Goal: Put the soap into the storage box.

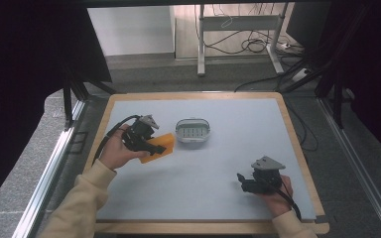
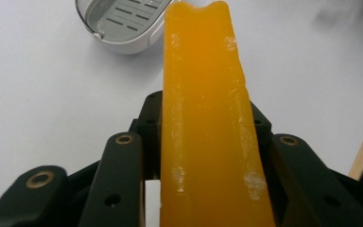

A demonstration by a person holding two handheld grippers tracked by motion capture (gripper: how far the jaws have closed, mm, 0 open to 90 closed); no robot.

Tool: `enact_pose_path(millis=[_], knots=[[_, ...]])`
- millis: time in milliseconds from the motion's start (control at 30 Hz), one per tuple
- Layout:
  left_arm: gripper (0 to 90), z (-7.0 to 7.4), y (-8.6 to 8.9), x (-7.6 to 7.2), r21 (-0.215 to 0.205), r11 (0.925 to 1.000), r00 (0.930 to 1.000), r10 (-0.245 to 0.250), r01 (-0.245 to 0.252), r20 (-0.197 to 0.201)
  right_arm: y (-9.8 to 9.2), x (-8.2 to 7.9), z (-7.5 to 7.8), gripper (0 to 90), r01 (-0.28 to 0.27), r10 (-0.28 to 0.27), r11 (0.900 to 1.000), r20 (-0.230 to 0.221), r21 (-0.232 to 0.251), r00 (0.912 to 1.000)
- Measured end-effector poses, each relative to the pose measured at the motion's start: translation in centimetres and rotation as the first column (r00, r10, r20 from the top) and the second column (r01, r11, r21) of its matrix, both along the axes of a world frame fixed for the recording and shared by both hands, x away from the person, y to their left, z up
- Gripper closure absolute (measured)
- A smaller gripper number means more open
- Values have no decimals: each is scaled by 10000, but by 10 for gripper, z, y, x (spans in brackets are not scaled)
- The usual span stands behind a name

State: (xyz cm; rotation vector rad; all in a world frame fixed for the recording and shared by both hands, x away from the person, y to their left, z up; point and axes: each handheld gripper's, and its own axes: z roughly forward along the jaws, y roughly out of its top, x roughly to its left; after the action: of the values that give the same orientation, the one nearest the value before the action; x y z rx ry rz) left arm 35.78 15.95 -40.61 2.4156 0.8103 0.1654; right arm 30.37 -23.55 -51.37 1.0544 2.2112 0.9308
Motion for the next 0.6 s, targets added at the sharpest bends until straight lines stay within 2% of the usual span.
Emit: enact_pose_path(millis=[600], knots=[[620,7,-9,22,-16,9994,9994,-342,343,71,0,0,0,150,9,-9,10000,-2,-34,10000]])
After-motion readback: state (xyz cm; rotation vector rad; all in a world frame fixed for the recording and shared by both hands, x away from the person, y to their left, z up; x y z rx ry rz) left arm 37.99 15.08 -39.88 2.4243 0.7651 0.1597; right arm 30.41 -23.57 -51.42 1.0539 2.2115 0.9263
